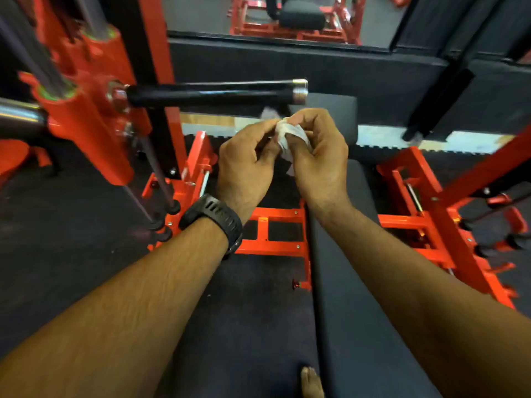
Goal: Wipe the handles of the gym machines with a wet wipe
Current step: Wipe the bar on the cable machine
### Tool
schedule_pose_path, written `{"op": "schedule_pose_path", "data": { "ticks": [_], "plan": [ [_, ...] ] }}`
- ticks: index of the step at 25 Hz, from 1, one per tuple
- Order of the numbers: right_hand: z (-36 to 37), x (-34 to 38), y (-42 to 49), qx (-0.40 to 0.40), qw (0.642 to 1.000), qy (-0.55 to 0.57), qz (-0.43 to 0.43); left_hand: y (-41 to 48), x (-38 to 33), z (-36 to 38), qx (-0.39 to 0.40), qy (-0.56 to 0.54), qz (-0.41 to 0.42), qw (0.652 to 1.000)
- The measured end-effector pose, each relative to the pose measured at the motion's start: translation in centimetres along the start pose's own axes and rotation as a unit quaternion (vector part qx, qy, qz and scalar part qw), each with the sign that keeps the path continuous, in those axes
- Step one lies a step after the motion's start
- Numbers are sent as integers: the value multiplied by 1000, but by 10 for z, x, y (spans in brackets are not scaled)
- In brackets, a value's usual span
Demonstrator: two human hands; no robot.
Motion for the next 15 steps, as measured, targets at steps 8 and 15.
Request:
{"op": "schedule_pose_path", "data": {
  "ticks": [8, 15],
  "plan": [
    [-145, -58, -30, -78, 992, 46, 85, -41, -39, 127, 67, -174, -123, 975],
    [-257, -97, -55, -143, 986, -50, 71, -75, -91, 243, 175, -163, -106, 965]
  ]
}}
Point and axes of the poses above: each hand's wrist, its own y-axis towards the middle knuckle, its own z-axis out of the palm, x = y × z, the point moved 8 cm from there along y, towards the middle knuckle, and after that the axes turned 2 degrees about z, right-handed, at the moved point
